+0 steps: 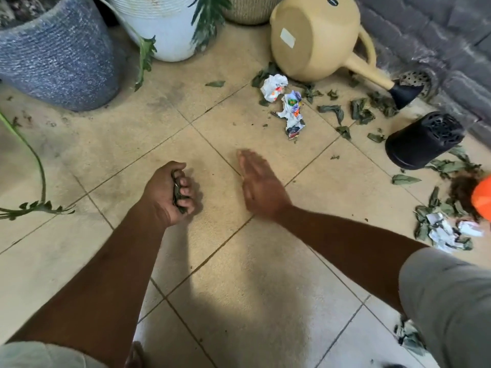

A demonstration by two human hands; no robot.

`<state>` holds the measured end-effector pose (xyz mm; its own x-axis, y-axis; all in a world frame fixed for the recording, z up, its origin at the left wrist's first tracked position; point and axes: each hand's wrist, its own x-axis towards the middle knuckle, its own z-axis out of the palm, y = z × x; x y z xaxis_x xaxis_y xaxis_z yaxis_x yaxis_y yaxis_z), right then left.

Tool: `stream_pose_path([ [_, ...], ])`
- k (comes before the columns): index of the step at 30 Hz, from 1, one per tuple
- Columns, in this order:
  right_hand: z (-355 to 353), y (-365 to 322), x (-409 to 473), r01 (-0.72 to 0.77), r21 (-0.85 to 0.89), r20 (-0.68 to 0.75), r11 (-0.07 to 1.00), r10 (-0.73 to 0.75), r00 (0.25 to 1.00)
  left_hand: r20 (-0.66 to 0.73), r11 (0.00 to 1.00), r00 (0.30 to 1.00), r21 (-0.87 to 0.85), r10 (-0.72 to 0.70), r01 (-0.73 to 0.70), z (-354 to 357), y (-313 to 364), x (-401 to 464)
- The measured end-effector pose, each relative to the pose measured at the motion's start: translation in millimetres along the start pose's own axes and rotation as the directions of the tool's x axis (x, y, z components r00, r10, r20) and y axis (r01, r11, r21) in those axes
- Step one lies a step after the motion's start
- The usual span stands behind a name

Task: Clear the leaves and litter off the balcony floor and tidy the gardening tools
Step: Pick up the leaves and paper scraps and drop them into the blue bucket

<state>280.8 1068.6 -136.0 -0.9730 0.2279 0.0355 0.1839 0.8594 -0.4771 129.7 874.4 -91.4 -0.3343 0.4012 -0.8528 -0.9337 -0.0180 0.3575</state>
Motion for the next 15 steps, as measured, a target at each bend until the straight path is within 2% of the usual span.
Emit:
stream_pose_path([
  [3, -28.5, 19.7, -21.5, 0.016, 0.068, 0.022, 0.998, -0.017, 1.000, 0.067, 0.996, 0.996, 0.082, -0.053, 0.047, 22.2, -15.6, 2.1],
  [4, -35.0, 19.3, -38.5, -0.002, 0.187, 0.067, 0.982, -0.010, 0.998, 0.090, 0.993, 0.993, 0.098, -0.073, 0.064, 29.9, -20.7, 4.4],
  [5, -41.2, 13.3, -57.6, -0.074, 0.383, 0.148, 0.921, 0.018, 0.989, 0.104, 0.991, 0.991, 0.113, -0.089, 0.077, 36.8, -25.0, 6.9],
  [6, -45.6, 10.8, -72.7, -0.238, 0.575, 0.287, 0.783, 0.079, 0.955, 0.118, 0.988, 0.988, 0.131, -0.102, 0.086, 42.8, -28.9, 9.7],
  [7, -50.7, 14.2, -83.9, -0.436, 0.674, 0.440, 0.596, 0.150, 0.885, 0.135, 0.983, 0.984, 0.153, -0.119, 0.098, 50.3, -34.1, 12.5],
  [8, -54.1, 20.7, -88.2, -0.619, 0.697, 0.599, 0.361, 0.181, 0.780, 0.149, 0.980, 0.980, 0.167, -0.133, 0.107, 56.2, -37.2, 14.3],
  [9, -58.6, 31.3, -94.4, -0.695, 0.684, 0.674, 0.219, 0.173, 0.718, 0.169, 0.975, 0.973, 0.183, -0.156, 0.124, 63.0, -42.9, 16.1],
  [10, -62.6, 39.2, -100.9, -0.701, 0.699, 0.683, 0.141, 0.160, 0.713, 0.189, 0.970, 0.966, 0.200, -0.176, 0.137, 69.1, -47.0, 17.4],
  [12, -82.8, 54.8, -102.8, -0.676, 0.732, 0.658, 0.081, 0.172, 0.733, 0.226, 0.954, 0.949, 0.254, -0.219, 0.160, 81.1, -56.3, 20.5],
  [13, -103.2, 61.5, -98.9, -0.689, 0.699, 0.653, 0.193, 0.222, 0.724, 0.239, 0.944, 0.942, 0.287, -0.237, 0.165, 86.5, -59.9, 21.5],
  [14, -121.7, 66.4, -101.7, -0.721, 0.640, 0.691, 0.265, 0.212, 0.691, 0.255, 0.934, 0.933, 0.316, -0.255, 0.169, 90.7, -66.1, 22.6],
  [15, -129.0, 77.1, -105.9, -0.740, 0.587, 0.746, 0.328, 0.135, 0.652, 0.275, 0.927, 0.924, 0.333, -0.267, 0.169, 94.1, -70.6, 23.2],
])
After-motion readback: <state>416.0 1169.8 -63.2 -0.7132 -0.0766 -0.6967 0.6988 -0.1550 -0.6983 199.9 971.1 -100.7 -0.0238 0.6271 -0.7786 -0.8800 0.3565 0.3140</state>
